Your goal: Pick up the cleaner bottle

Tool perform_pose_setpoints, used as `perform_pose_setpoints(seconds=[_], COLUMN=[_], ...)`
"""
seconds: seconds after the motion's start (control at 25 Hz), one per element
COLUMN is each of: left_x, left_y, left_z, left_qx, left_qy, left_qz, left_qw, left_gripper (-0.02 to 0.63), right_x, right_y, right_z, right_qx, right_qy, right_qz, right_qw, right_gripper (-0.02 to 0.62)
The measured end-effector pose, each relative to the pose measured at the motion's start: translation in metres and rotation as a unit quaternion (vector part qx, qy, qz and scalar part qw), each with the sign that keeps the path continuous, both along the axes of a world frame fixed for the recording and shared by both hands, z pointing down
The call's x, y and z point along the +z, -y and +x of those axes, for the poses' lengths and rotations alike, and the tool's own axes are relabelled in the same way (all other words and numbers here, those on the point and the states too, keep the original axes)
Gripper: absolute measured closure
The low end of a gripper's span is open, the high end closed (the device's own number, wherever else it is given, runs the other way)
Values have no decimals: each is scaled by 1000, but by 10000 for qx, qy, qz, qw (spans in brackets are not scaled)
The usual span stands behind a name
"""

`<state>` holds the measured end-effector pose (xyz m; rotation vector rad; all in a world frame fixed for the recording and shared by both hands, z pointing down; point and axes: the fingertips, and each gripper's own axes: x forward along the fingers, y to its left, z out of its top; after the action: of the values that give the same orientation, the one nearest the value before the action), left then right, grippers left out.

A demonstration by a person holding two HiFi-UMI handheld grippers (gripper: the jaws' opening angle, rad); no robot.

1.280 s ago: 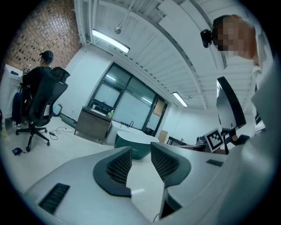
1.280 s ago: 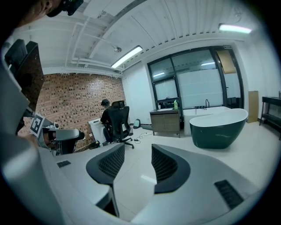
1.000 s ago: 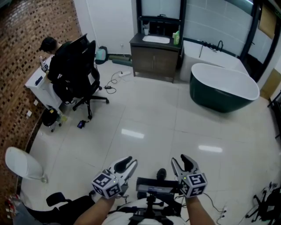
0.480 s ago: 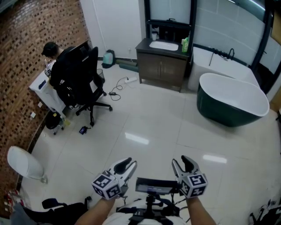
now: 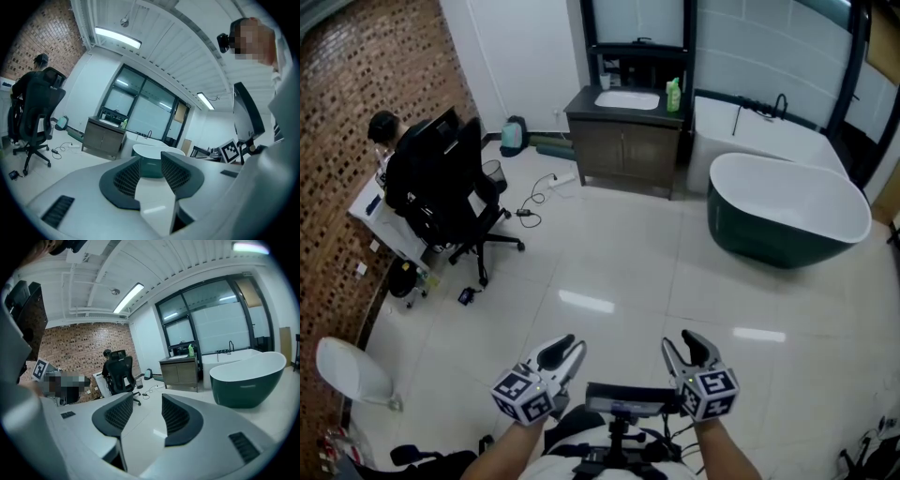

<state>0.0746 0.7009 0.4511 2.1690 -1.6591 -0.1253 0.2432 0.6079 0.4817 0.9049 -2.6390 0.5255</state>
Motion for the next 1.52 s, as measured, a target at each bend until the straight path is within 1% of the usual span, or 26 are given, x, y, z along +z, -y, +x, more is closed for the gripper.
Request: perform_pose_setpoints(seconds=[0.2, 0.36, 0.56, 0.8, 0.96, 1.2, 1.28, 1.4, 1.52], left_x=[-3, 1, 5, -5, -9, -6, -3, -1, 2], left_y=[29, 55, 100, 157, 186, 220, 228, 237, 249], left_z=[-1, -15, -44, -93, -121, -154, -162, -163, -167], left_qx=[136, 269, 436, 642, 785, 977, 1003, 1038, 993], left_qy=[0, -63, -152, -169, -124, -190, -243, -313, -348], left_qz=[37, 53, 121, 120, 120, 119, 101, 93, 72], left_qw=[9999, 9996, 9989, 9977, 9968, 9950, 9946, 9941, 9944], left_gripper=[477, 477, 478, 478, 478, 478, 478, 477, 478], right_x=[5, 8, 8, 1, -3, -5, -6, -5, -4], right_y=[21, 41, 78, 126, 152, 180, 186, 196, 211], right_z=[-4, -19, -41, -80, -108, -137, -144, -146, -152], right_qx=[104, 216, 422, 693, 807, 1018, 1049, 1047, 999], right_qy=[9, -21, -83, -153, -163, -207, -249, -320, -322], right_qz=[-73, -77, -34, -11, 15, 19, 19, -5, -12], right_qw=[9999, 9997, 9991, 9975, 9966, 9946, 9942, 9940, 9945], right_gripper=[396, 396, 396, 396, 396, 396, 396, 396, 396])
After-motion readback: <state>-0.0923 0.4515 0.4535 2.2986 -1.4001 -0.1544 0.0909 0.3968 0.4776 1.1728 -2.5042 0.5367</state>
